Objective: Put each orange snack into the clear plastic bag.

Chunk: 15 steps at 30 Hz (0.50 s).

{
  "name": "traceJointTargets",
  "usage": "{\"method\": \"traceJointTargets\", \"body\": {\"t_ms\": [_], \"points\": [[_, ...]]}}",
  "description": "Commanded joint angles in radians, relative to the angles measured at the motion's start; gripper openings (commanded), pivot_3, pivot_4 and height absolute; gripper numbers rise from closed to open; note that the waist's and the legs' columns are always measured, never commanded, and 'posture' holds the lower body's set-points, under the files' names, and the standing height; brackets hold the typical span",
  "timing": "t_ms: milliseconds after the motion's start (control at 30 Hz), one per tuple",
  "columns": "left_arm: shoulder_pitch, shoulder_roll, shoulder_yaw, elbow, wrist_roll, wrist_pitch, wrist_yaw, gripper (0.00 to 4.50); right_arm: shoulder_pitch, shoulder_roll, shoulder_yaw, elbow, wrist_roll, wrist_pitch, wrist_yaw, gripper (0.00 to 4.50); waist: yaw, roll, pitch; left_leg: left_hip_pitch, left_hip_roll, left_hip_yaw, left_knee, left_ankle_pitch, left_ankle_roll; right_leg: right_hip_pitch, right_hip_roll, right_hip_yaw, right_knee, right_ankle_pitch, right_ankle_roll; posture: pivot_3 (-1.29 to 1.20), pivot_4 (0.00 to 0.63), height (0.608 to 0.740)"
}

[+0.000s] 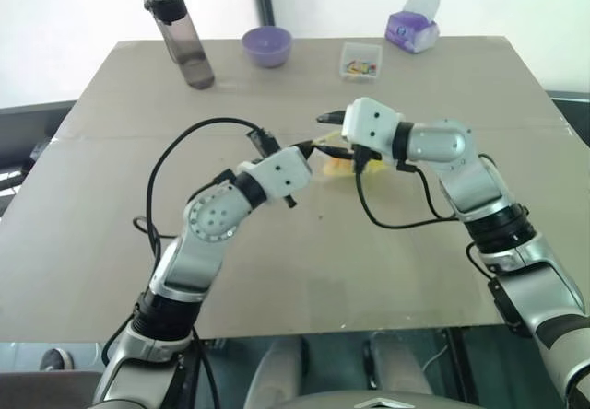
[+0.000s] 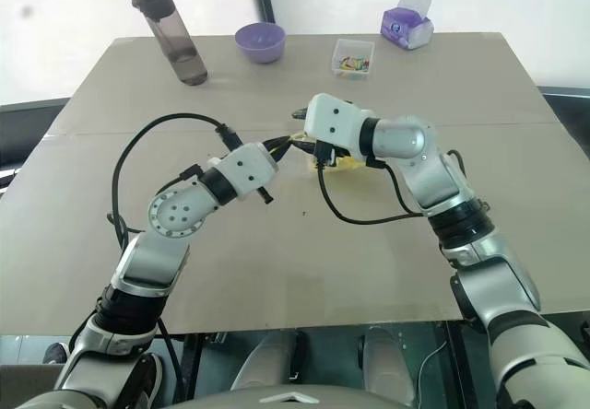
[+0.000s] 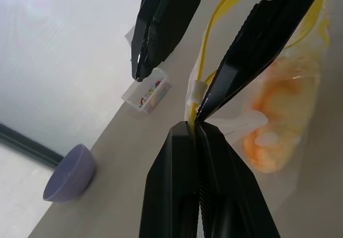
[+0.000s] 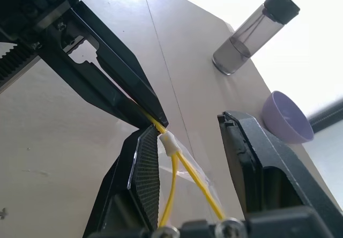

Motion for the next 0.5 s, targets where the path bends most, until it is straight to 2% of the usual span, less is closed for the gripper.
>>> {"method": "traceJointTargets", "body": {"t_ms": [33,100,133,500], "points": [[-0.004,0.004,0.016,-0.042,0.001,-0.004,0.005,0.00,-0.030,0.002,-0.017,-0.020,0.003,-0.027,-0.001,1.13,0.000,0.000,0.000,0.000,0.000,0.000,0.000,0.000,0.000,0.000,0.000,0.000,0.000,0.000,0.000,0.00,0.150,0.740],[-0.003,0.002,0.013,-0.040,0.001,-0.004,0.006,0.00,-0.028,0.003,-0.016,-0.021,0.005,-0.029,0.003,0.18,-0.001,0.000,0.000,0.000,0.000,0.000,0.000,0.000,0.000,0.000,0.000,0.000,0.000,0.000,0.000,0.00,0.150,0.740],[-0.003,0.001,0.012,-0.038,0.001,-0.004,0.006,0.00,-0.026,0.002,-0.015,-0.021,0.005,-0.030,0.006,0.07,-0.001,0.000,0.000,0.000,0.000,0.000,0.000,0.000,0.000,0.000,0.000,0.000,0.000,0.000,0.000,0.00,0.150,0.740],[-0.001,0.008,0.018,-0.033,0.000,-0.005,0.006,0.00,-0.009,-0.021,-0.016,-0.009,-0.022,-0.030,0.002,0.07,0.000,0.000,0.000,0.000,0.000,0.000,0.000,0.000,0.000,0.000,0.000,0.000,0.000,0.000,0.000,0.00,0.150,0.740]]}}
